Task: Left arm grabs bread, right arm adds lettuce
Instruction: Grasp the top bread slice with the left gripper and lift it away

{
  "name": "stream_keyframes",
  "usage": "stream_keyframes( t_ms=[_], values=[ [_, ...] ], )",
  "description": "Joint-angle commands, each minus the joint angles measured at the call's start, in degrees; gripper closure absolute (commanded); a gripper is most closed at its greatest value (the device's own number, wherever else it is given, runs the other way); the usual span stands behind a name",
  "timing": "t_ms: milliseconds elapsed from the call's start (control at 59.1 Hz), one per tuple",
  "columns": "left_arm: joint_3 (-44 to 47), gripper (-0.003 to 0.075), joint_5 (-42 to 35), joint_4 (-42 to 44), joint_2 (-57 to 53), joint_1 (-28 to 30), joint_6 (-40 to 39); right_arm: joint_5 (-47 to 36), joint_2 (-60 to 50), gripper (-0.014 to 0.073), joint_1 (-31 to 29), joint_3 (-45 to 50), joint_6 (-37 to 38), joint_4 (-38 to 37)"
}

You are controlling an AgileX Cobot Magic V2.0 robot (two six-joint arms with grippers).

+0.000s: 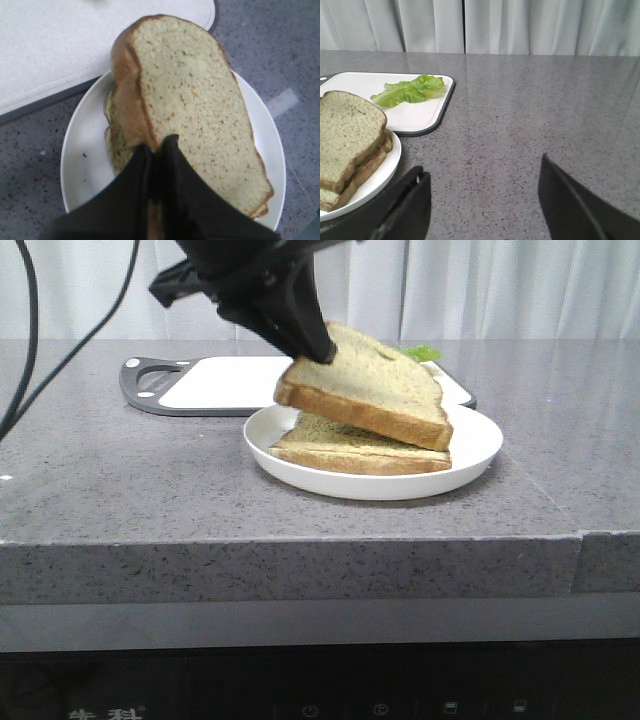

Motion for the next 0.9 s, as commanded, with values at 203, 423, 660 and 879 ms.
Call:
stream_keyframes(
  t_ms=[203,423,660,879],
  values=[
    [-0.46,0.0741,-6.69,13.58,-12.51,0.50,-2.81,-4.95,2.27,0.0110,-0.27,-2.18,-0.49,1.14],
    [11.37,0.0741,-15.99,24.83,-23.92,0.50,-8.05,-6.22,11.24,0.0110,-0.14,-5.14,-0.69,1.14],
    [30.38,0.0741,-28.57,25.31,-39.90,0.63,-8.05,-6.22,29.41,0.0110,-0.09,-15.67,-3.96,1.14],
    [41.28,0.0741,-31.67,25.31,-50.96,6.10,-8.15,-8.14,47.24,0.0110,3.29,-26.63,-8.56,1.14]
  ],
)
